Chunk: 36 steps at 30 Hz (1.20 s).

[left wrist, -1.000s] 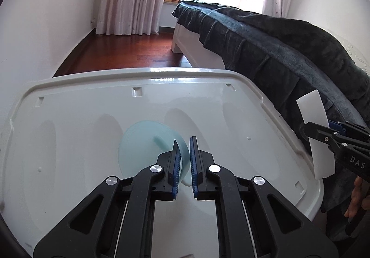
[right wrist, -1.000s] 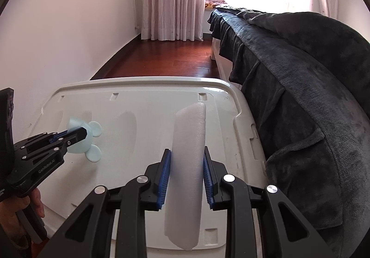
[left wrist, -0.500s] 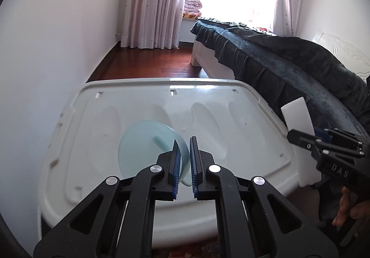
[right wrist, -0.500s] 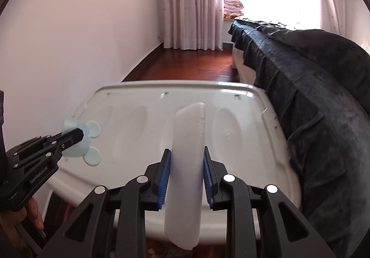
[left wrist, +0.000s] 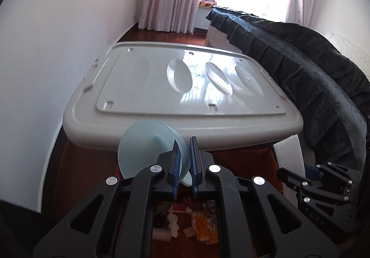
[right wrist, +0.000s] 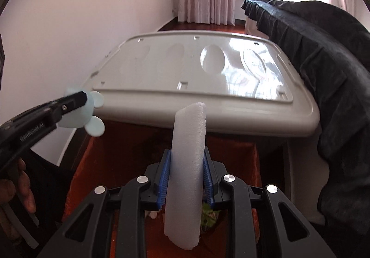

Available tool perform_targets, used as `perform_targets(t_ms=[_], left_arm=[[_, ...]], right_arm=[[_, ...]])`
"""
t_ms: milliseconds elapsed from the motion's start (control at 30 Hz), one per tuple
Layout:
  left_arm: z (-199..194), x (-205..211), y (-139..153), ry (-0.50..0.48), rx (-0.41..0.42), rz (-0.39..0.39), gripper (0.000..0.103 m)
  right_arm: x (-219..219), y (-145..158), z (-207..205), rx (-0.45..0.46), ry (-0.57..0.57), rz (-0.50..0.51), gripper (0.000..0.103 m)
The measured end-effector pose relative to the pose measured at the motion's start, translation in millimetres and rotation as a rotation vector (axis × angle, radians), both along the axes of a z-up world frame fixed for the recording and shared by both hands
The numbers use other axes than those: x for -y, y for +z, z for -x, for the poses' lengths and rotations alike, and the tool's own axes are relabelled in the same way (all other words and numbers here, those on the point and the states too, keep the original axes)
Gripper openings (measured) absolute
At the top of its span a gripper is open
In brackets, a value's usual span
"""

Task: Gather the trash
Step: 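Lower the blue cup and foam strip into the bin and open both tools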

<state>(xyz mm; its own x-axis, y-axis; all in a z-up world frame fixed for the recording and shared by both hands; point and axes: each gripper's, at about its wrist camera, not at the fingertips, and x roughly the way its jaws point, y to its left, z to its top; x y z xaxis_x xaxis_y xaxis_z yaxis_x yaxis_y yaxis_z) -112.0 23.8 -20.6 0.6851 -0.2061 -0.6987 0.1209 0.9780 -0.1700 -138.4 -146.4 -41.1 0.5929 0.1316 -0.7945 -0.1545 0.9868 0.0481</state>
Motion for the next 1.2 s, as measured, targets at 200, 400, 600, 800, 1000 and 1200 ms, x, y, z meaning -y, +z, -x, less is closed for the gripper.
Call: perform_targets(t_ms=[200,400,600,800,1000,1200], left_arm=[[16,-7,-13,0.035,-0.031,-0.006,0.008],[27,1,-30,0.032,-0.07,-0.054,0.008],[31,14,-44,0.027,-0.092,-0.088,0.008],[39,16,-38,0.092,-0.04,-0.108,0.077],[40,19,-26,0.115,-0.003,-0.135,0.087],[39,20,-24,0.106,-0.003,-0.133,0.087]], right_arm=[[0,-13,9,-0.013,-0.024,0.029,0.026],[-6,-20,13,-0.019,-0.03,0.067,0.026],[-4,-33,14,-0.048,-0.055,0.09,0.029],[7,-30,17,-0.017,-0.12,0.081,0.075],[11,-26,18,0.005,-0.129,0.066,0.082],[11,-26,16,0.002,-0.128,0.058,0.082]])
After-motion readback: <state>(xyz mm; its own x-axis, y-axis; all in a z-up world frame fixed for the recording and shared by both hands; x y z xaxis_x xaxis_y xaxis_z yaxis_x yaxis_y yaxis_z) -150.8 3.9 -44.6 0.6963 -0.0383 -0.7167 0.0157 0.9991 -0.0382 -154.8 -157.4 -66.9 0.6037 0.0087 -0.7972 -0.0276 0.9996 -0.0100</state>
